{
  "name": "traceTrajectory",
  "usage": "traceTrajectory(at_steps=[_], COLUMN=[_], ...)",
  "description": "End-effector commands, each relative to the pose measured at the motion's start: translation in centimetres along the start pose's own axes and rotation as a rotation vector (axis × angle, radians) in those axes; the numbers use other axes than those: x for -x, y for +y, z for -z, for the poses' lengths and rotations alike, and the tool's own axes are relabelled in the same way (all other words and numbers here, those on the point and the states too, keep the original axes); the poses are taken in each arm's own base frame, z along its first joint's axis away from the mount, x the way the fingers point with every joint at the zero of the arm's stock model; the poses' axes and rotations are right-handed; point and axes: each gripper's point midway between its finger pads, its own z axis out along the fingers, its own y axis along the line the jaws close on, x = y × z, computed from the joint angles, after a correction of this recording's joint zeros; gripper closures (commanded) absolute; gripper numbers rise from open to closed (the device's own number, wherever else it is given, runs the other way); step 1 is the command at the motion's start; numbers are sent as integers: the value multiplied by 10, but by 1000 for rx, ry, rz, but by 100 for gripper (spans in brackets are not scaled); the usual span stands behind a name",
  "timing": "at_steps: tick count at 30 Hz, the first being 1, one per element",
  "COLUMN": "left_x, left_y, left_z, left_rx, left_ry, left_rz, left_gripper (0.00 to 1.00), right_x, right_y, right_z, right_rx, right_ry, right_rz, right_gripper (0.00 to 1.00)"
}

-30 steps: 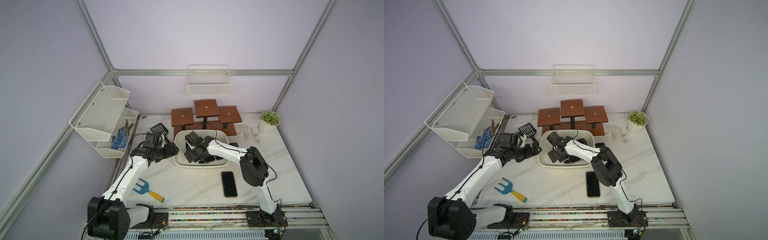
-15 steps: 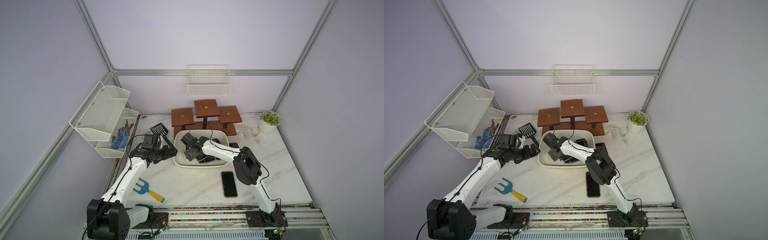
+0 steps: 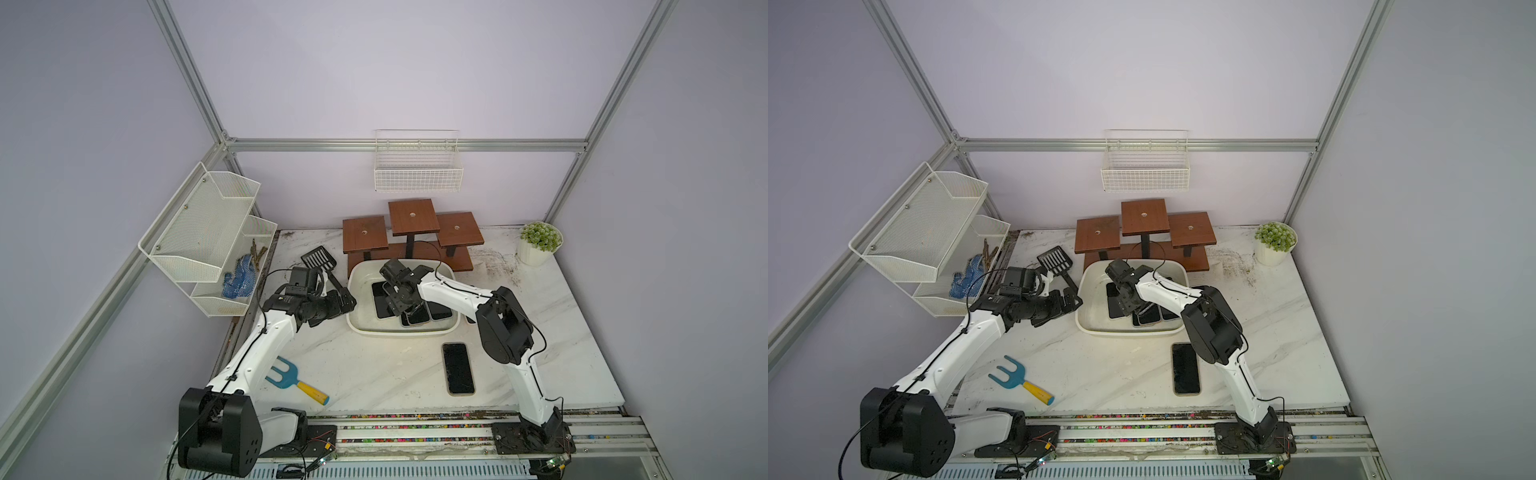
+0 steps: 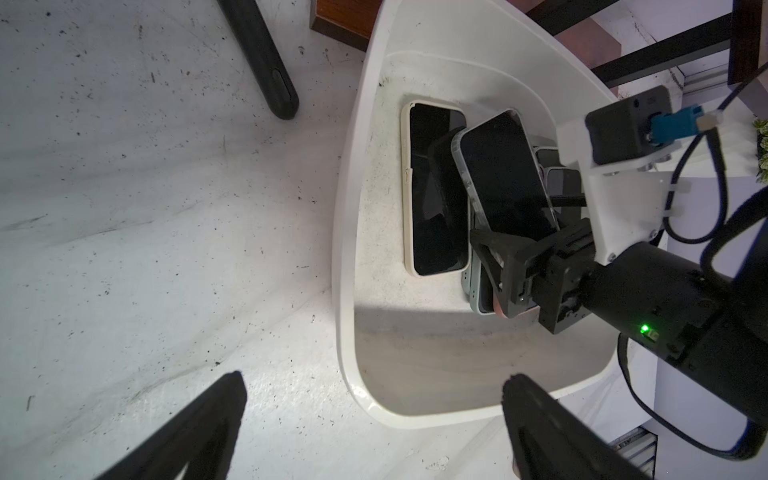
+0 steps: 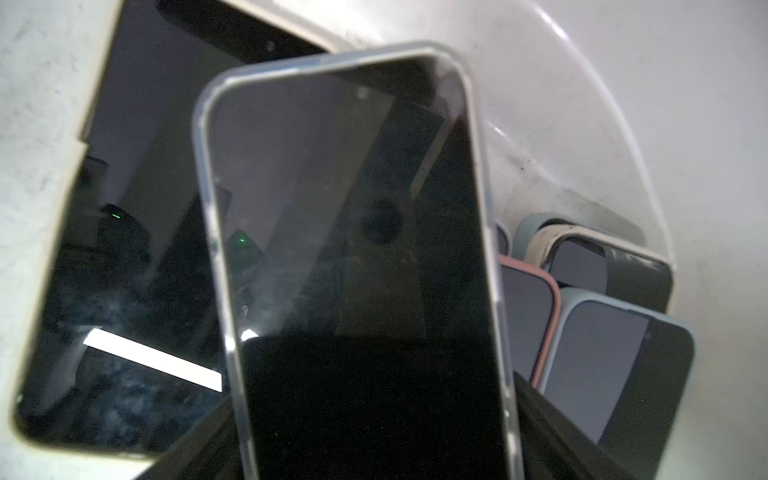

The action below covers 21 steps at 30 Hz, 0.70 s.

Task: Take the phone out of the storage box
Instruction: Pick up the phone from the storage box.

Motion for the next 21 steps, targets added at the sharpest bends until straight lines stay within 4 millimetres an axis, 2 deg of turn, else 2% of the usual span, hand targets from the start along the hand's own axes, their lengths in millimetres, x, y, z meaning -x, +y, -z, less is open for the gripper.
traceTrajectory(at_steps=[1, 2, 4, 8, 12, 17, 21], left_x=[11, 11, 11, 10, 11, 15, 20], left_y=[-7, -7, -7, -6, -9, -18, -28], left_z=[3, 3, 4, 3, 2, 1, 2], left_rx=[-32, -32, -32, -31, -47, -97, -143], left_ry=[-31, -33, -34, -36, -36, -37, -49], left_rz=[-7, -6, -6, -2, 2, 8, 12], left_gripper=[0, 0, 0, 0, 0, 0, 0], right_x=[-22, -21, -21, -13, 5, 35, 50], right_y=[-21, -21, -22, -23, -24, -28, -35], right_z=[-12, -12, -12, -1, 20, 61, 91], right_rx=[-19, -17, -21, -9, 20, 85, 146], right_ry=[99, 98, 97, 67, -5, -134, -213], right_rz=[1, 2, 4, -1, -34, -92, -139], right_gripper=[29, 38, 48, 56, 60, 64, 66])
